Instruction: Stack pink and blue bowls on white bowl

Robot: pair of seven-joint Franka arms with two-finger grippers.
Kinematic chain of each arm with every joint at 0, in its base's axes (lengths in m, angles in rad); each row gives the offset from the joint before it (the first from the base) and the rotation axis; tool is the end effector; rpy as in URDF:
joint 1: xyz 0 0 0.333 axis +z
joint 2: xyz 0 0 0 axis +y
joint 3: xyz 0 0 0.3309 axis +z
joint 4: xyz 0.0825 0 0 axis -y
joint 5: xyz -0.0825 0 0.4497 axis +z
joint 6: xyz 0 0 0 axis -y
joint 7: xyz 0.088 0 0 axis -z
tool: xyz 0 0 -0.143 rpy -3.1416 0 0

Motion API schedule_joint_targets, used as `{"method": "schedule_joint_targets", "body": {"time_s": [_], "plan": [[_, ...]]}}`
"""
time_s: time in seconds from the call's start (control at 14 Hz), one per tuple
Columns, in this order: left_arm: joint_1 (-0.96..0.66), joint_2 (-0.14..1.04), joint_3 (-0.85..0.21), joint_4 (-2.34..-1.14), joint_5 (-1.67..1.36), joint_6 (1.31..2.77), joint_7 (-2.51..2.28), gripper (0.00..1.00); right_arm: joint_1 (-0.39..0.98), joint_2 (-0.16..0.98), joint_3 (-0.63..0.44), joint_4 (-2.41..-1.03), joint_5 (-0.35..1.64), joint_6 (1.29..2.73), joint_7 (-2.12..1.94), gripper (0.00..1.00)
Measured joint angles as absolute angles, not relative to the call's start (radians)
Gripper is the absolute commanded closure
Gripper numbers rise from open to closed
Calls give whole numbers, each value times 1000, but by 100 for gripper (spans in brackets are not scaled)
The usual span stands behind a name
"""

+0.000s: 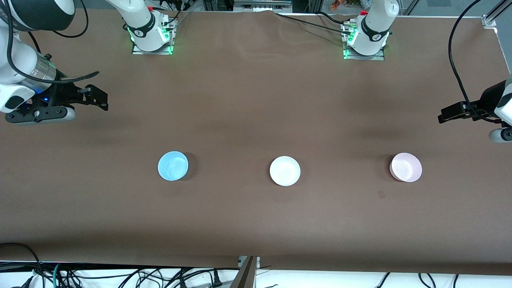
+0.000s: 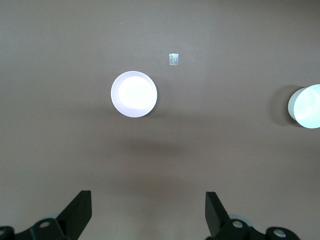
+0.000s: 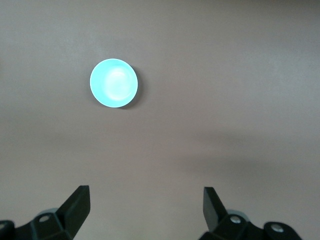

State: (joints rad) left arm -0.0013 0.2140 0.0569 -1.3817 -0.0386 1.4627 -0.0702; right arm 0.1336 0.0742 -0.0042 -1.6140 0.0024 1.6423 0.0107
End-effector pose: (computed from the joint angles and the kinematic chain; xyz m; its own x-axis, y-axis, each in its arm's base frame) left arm 0.6702 0.0279 0.5570 0.9836 0.1211 -0.1338 0.1245 -0.9921 0.0172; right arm 0.6390 0.0836 0.5392 0.9919 0.1181 -0.0459 0.1182 -0.9930 -0.0016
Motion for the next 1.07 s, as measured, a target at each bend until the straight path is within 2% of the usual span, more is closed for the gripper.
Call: {"method": "schedule_joint_targets", "body": {"time_s": [0.57,0.86,1.07], "plan": [[73,267,68,-1382,-39,1477,-60,0,134,74,-4,-1614,3,1643,13,0],[137,360,69,-1385,-67,1560,33,0,134,81,-3,-1614,11,1685,13,0],[183,464,69,-1416,-104,1730,87,0,135,91,-1,-1614,11,1686,13,0]]}}
